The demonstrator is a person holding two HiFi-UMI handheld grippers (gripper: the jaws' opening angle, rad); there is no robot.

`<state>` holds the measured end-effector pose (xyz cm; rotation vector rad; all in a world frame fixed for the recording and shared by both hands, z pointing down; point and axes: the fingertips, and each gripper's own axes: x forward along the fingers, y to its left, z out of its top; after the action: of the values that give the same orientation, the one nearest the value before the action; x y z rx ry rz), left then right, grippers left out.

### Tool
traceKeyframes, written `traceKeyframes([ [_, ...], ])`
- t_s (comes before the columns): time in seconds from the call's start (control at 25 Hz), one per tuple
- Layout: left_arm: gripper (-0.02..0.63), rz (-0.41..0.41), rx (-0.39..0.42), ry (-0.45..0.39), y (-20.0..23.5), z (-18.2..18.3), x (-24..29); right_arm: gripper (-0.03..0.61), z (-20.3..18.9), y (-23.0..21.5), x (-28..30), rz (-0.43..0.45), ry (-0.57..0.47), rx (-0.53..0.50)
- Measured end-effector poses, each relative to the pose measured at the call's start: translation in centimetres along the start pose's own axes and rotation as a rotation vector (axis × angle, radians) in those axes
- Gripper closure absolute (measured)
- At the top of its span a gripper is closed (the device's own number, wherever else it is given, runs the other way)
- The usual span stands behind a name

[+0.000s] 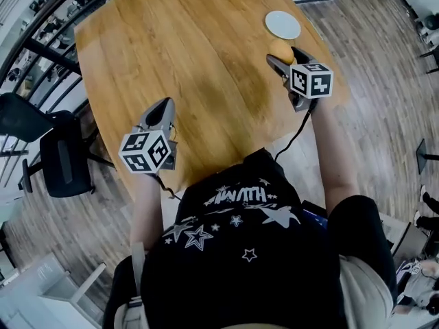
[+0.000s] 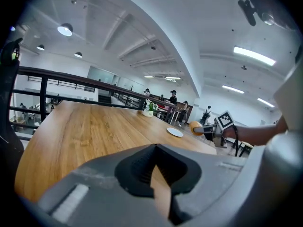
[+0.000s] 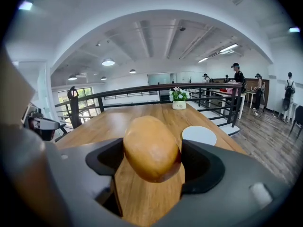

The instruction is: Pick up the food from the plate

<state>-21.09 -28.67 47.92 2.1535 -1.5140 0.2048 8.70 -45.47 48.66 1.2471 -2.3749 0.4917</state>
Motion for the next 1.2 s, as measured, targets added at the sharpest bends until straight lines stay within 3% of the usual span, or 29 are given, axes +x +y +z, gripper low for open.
traceKeyframes([
  [0.32,0.612,-0.092,0.044,0.041,0.0,-2.5,-3.8,0.198,-3.0,5.9,-5.4,-0.037,-0.051,0.081],
  [0.6,0.612,-0.156,0.065,0.103,-1.4,-4.9,-4.7,0.198,-6.7,7.9,-9.8,-0.054,-0.051,0.152],
  [0.92,0.612,-0.139,0.057,0.108,-2.3,-6.0,-4.1,0.196,-9.4,9.5,-10.4,0.007,-0.066,0.221],
  [1.2,0.612,-0.181,0.106,0.134,-7.1,-7.4,-4.7,0.196,-10.4,11.4,-13.0,0.073,-0.134,0.233],
])
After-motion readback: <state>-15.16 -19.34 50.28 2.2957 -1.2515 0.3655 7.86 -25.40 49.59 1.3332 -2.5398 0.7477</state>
